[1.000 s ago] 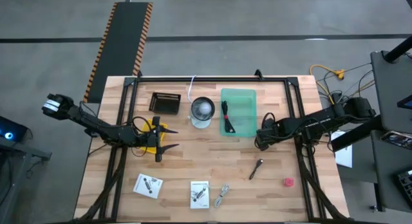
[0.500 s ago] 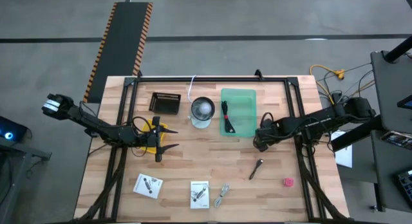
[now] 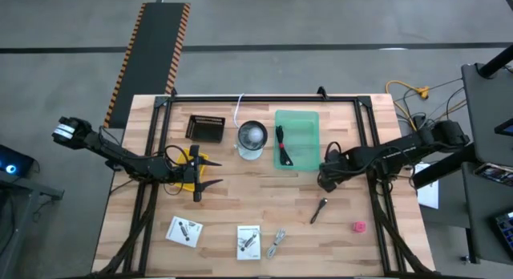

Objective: Pick and place items into bin
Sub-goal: Put the top white charger cable into the green bin

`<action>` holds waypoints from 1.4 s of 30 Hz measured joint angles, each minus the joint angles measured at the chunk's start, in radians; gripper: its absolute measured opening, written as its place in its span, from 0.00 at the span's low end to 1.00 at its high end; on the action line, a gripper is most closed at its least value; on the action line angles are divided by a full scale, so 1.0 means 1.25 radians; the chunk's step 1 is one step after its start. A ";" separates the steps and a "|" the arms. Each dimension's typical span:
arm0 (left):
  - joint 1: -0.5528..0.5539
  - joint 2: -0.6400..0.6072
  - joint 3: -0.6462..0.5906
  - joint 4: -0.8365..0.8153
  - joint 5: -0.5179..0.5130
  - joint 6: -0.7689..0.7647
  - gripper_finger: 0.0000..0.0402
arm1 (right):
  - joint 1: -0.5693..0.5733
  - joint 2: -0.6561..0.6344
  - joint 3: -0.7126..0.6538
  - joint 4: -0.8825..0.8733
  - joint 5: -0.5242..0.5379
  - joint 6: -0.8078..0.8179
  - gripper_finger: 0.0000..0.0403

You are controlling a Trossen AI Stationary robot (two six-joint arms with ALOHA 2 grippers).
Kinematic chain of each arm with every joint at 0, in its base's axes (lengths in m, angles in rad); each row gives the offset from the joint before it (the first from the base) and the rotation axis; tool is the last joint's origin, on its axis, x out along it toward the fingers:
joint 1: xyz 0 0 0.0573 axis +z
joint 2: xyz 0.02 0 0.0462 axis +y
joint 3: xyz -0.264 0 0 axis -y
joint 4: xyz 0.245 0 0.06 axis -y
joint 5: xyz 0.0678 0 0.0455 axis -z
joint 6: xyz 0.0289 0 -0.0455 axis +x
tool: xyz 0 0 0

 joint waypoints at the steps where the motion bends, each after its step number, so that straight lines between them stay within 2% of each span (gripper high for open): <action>1: 0.000 0.000 0.000 0.000 0.000 0.000 0.54 | 0.005 -0.007 0.002 0.000 0.001 0.001 0.03; 11: 0.000 0.000 -0.001 0.000 0.000 0.000 0.54 | 0.041 -0.056 0.013 -0.001 0.049 0.015 0.03; 28: 0.000 0.000 -0.001 0.000 0.000 0.000 0.54 | 0.066 -0.151 0.013 0.015 0.082 -0.020 0.03; 42: 0.000 0.000 -0.001 0.000 0.000 0.000 0.54 | 0.088 -0.192 0.013 0.067 0.194 -0.031 0.03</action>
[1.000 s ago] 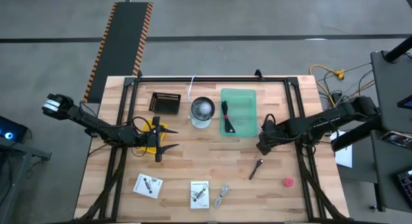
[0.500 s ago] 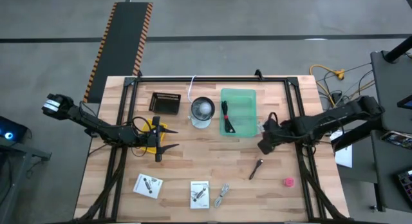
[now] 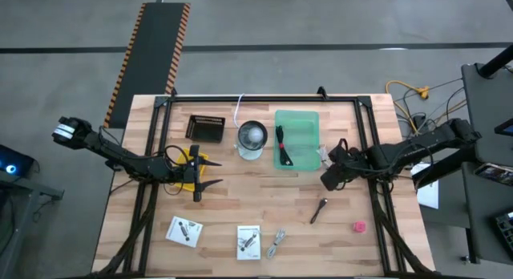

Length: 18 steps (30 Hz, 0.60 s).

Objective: Pick and place items into bin
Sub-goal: Put the top white charger cable into the green bin

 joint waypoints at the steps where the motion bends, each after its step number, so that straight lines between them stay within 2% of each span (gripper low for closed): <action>1: 0.000 0.000 0.000 0.000 0.000 0.000 0.54 | 0.000 0.000 0.000 0.008 0.020 -0.004 0.03; 6: 0.000 0.000 0.000 0.000 0.000 0.000 0.54 | 0.000 -0.001 0.000 0.025 0.138 -0.020 0.03; 11: 0.000 0.000 0.000 0.000 0.000 0.001 0.54 | 0.000 -0.001 0.000 0.041 0.172 -0.038 0.03; 15: 0.000 0.000 0.000 0.000 0.000 0.001 0.54 | 0.000 0.001 0.000 0.095 0.227 -0.099 0.03; 18: 0.000 0.000 0.000 0.000 0.000 0.001 0.54 | 0.000 0.001 -0.004 0.139 0.236 -0.138 0.03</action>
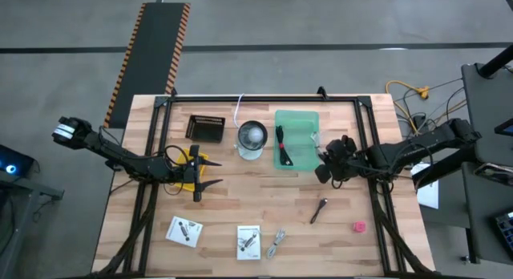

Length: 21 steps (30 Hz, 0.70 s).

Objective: Pick and place items into bin
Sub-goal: Put the top white charger cable into the green bin

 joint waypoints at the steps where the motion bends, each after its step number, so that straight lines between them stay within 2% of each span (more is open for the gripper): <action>1: 0.000 0.000 0.000 0.000 0.000 0.000 0.54 | 0.000 0.000 -0.002 0.006 0.000 -0.009 0.03; 6: 0.000 0.000 0.000 0.000 0.000 0.000 0.54 | 0.000 0.000 -0.026 0.035 0.000 -0.030 0.03; 9: 0.000 0.000 0.000 0.000 0.000 0.000 0.54 | 0.000 0.001 -0.052 0.109 -0.005 -0.096 0.03; 17: 0.000 0.000 0.000 0.000 0.000 0.000 0.54 | 0.000 0.001 -0.103 0.239 -0.003 -0.147 0.03; 21: 0.000 0.000 0.000 0.000 0.000 0.000 0.54 | 0.000 0.001 -0.112 0.302 0.058 -0.202 0.03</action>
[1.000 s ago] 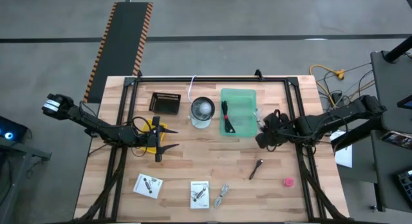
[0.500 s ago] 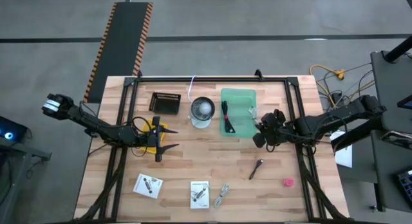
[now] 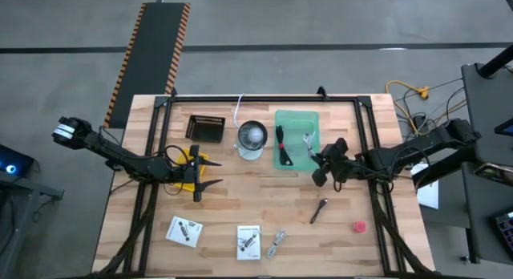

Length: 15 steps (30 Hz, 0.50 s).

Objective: Pick and place items into bin
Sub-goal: Put the top white charger cable into the green bin

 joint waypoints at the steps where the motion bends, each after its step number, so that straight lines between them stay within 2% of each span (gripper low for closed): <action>1: 0.000 0.000 0.000 0.000 0.000 0.000 0.54 | 0.000 0.001 0.000 0.018 0.027 -0.015 0.03; 3: 0.000 0.000 0.000 0.000 0.000 0.000 0.54 | 0.000 0.003 0.000 0.051 0.064 -0.054 0.03; 6: 0.000 0.000 0.000 0.000 0.000 0.000 0.54 | 0.000 0.005 0.000 0.092 0.074 -0.100 0.03; 11: 0.000 0.000 0.001 0.000 0.000 0.001 0.54 | 0.000 0.021 0.000 0.108 0.093 -0.118 0.03; 15: 0.000 0.000 0.001 -0.001 0.000 0.001 0.54 | -0.003 0.065 -0.004 0.110 0.142 -0.124 0.03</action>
